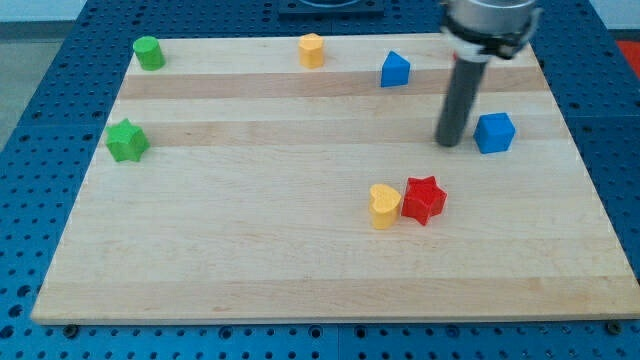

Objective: Push the triangle to the bottom left corner

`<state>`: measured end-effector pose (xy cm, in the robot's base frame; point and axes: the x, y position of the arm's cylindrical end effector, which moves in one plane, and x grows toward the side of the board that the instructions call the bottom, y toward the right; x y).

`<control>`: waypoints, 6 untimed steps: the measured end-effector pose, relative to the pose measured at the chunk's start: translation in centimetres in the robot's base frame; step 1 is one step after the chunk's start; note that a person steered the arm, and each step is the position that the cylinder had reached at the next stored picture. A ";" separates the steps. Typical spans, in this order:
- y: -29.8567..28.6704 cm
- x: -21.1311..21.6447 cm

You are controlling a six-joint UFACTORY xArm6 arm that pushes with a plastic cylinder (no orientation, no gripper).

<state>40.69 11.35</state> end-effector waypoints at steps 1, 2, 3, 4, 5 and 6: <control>-6.3 1.2; -7.1 1.5; -7.3 0.4; -6.4 -1.3; -0.7 -1.4; 3.2 -3.3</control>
<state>37.42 14.59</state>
